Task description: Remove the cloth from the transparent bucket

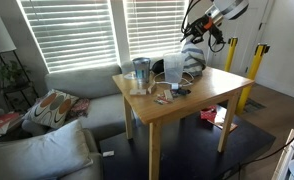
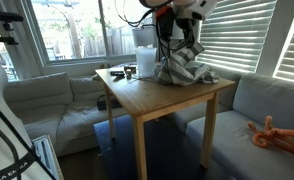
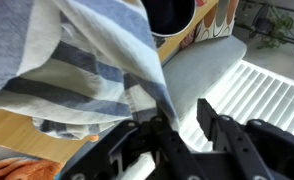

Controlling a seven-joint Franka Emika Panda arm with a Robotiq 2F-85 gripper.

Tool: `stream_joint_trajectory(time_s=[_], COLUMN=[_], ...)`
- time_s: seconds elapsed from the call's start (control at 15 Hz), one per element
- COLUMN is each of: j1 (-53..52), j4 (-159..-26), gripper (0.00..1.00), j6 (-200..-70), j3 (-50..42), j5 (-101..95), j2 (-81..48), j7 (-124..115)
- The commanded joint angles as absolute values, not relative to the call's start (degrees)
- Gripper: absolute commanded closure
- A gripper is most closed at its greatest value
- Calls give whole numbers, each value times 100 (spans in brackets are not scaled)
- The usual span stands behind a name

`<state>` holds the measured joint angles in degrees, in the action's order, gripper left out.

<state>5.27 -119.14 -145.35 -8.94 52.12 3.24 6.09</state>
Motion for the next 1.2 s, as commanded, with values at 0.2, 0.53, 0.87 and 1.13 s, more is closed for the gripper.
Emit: stream_joint_trajectory(time_s=[0.2, 0.53, 0.87, 1.13], j1=[804, 722, 553, 459], j4=[-11233, -10732, -10666, -10669], gripper=[10, 0, 0, 0], j6=[-11527, -9940, -9919, -9878], j3=[-1150, -1149, -1020, -882], j5=[3683, 2958, 2465, 2196], j2=[1178, 1653, 1850, 2009], j7=[631, 1146, 1218, 1222])
